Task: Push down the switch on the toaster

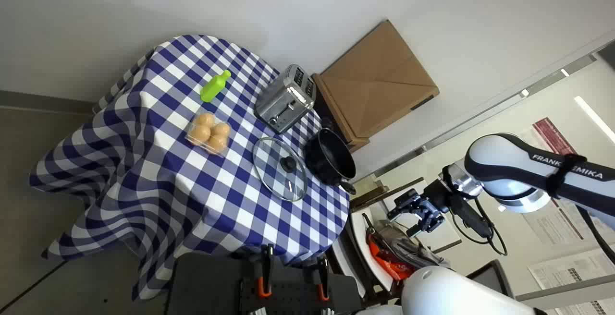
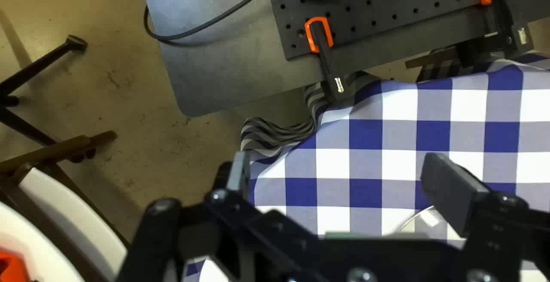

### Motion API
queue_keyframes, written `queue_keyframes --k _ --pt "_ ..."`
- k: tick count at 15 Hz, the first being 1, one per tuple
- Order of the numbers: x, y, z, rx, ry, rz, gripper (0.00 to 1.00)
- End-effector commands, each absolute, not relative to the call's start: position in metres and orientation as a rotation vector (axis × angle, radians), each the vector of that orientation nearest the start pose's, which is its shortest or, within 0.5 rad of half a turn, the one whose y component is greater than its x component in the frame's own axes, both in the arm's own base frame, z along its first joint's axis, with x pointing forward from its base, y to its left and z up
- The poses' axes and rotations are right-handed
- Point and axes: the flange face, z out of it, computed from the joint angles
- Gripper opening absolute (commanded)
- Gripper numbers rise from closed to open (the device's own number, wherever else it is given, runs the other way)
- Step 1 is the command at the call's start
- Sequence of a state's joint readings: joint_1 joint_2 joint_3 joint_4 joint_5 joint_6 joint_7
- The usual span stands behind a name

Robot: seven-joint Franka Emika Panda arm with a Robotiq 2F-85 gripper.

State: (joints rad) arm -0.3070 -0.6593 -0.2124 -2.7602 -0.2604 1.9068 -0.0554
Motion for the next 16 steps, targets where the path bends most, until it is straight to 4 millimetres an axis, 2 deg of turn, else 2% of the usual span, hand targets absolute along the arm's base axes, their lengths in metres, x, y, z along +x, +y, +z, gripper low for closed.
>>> queue_keyframes --k 1,5,7,11,16 --pt "0.266 -0.166 0.385 -3.139 0.469 0.347 1.00" --pt "0.267 -0.164 0.385 -3.130 0.475 0.342 1.00" --pt "0.275 -0.157 0.390 -3.149 0.453 0.313 1.00" --pt "0.315 -0.118 0.421 -3.230 0.320 0.143 1.00" --pt "0.391 -0.050 0.463 -3.279 0.204 -0.159 1.00"
